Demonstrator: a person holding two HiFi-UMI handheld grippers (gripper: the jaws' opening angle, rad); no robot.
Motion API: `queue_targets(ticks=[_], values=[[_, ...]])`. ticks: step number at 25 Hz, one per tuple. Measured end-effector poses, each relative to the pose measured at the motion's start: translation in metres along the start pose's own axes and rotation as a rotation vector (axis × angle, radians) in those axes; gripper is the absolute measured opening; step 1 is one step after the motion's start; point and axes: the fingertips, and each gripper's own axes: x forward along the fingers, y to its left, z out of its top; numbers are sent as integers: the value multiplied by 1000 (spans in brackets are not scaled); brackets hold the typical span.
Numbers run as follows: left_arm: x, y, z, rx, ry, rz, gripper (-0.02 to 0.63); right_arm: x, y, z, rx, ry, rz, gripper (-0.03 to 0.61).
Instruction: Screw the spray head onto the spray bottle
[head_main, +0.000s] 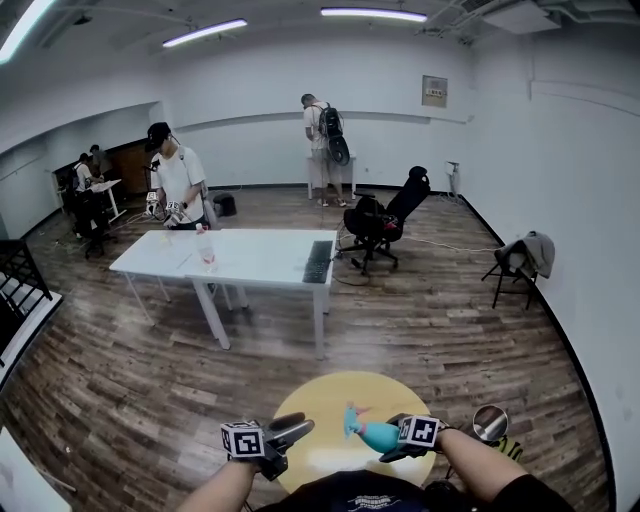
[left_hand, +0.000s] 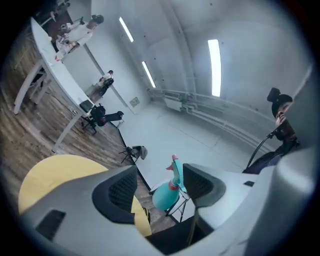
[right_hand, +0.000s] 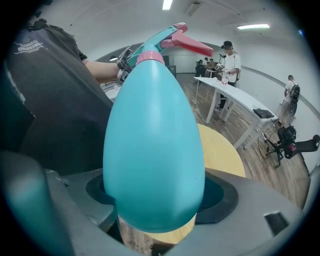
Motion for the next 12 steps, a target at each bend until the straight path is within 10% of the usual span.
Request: queue_targets(ticks=[4, 9, 12], values=[[53, -39, -34, 144, 212, -97, 321, 9, 5, 25, -76, 18, -4, 426], [79, -62, -86, 661, 523, -102, 221, 14, 22, 26, -144, 77, 33, 426], [80, -67, -97, 756, 582, -128, 229, 15, 31, 15, -139, 87, 56, 426]])
